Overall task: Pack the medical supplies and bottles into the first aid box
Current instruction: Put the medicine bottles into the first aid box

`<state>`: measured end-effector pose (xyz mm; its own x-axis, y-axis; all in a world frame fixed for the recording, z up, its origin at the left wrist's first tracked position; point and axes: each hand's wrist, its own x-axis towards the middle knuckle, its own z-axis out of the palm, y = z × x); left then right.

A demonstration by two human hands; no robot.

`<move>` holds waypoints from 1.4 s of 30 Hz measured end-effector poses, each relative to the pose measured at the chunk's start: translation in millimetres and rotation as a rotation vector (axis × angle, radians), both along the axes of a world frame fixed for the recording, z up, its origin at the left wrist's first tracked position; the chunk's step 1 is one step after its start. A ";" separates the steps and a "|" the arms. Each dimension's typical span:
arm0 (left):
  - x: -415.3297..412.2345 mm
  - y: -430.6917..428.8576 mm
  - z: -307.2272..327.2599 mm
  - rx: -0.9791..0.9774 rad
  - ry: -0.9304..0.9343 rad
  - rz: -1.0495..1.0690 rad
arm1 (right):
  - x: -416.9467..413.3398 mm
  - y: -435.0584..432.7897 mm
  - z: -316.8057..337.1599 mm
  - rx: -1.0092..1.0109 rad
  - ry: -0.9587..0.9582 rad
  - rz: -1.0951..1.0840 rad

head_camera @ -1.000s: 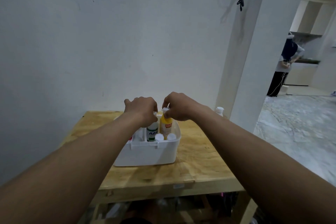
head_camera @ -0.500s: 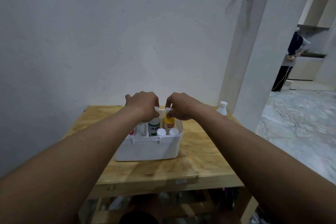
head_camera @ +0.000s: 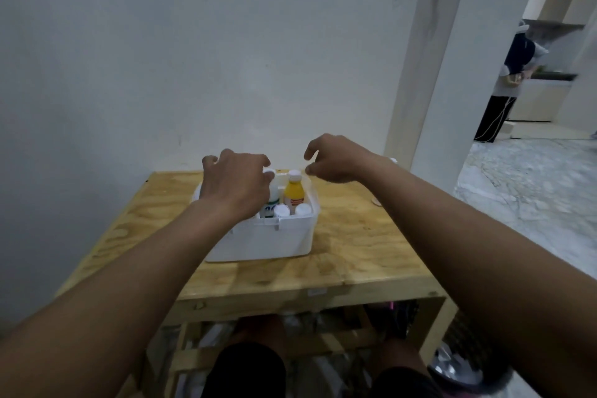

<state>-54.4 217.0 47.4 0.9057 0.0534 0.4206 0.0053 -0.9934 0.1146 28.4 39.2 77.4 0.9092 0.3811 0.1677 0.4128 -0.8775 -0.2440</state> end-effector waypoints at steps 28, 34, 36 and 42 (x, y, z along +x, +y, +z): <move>-50.5 -19.7 -100.3 0.077 -0.287 0.035 | 51.6 -118.3 -47.3 -0.119 -0.087 -0.356; -51.9 -19.2 -100.5 0.070 -0.290 0.020 | 37.5 -106.6 -26.9 -0.021 -0.094 -0.303; -53.9 -19.5 -99.8 0.063 -0.287 0.019 | 28.5 -99.7 -13.1 0.008 -0.113 -0.262; -57.7 -15.5 -99.9 0.067 -0.228 0.019 | -10.3 -71.5 42.9 0.096 -0.164 -0.137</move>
<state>-112.1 201.6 -52.5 0.7862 0.0348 0.6170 0.0059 -0.9988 0.0488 18.1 -32.3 120.4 0.9088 0.2311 0.3475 0.3326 -0.9040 -0.2685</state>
